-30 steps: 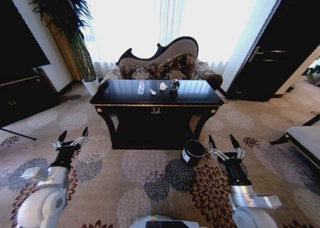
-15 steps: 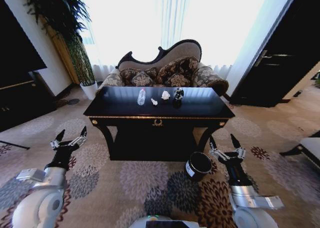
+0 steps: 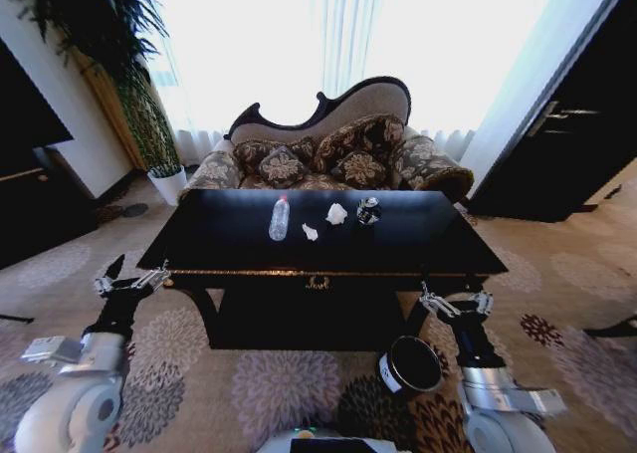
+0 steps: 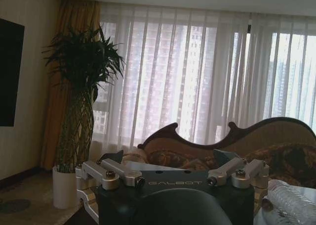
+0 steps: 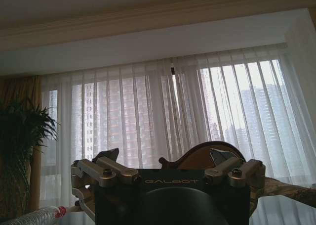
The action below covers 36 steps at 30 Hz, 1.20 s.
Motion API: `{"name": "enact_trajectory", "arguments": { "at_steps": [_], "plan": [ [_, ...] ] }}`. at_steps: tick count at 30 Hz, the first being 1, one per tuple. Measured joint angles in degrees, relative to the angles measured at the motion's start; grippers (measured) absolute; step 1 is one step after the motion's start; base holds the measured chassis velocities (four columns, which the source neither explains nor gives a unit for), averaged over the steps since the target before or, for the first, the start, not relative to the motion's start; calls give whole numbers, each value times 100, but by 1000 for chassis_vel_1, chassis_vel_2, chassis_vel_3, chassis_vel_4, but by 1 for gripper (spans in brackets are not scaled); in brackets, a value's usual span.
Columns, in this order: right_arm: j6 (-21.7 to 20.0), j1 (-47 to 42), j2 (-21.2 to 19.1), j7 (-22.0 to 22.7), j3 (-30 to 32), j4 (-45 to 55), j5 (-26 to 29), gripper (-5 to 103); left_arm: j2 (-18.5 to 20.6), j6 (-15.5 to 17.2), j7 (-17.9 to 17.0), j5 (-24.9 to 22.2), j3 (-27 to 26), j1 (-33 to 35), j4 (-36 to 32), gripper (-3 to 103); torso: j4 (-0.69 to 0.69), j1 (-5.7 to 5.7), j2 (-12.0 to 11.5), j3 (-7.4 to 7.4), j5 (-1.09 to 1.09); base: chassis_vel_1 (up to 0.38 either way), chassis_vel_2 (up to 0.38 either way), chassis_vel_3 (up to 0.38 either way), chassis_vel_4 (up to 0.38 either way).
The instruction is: Move to the front of the table and place the trash on the table into the trash bin.
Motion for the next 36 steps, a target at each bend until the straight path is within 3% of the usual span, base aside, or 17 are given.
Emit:
{"name": "enact_trajectory", "arguments": {
  "at_steps": [30, 36],
  "plan": [
    [86, 69, -6, 80, -23, 39, -12, 100, -88, -21, -27, 28, -8, 72, -167, 100, 1, -8, 3, -3, 0, -1, 3, -3, 0],
    [84, -4, 61, 137, -50, 184, -48, 100, 58, 112, -498, -268, 170, -183, -166, 100, -1, -6, 2, -2, 0, 0, 0, 0, 0]
  ]
}}
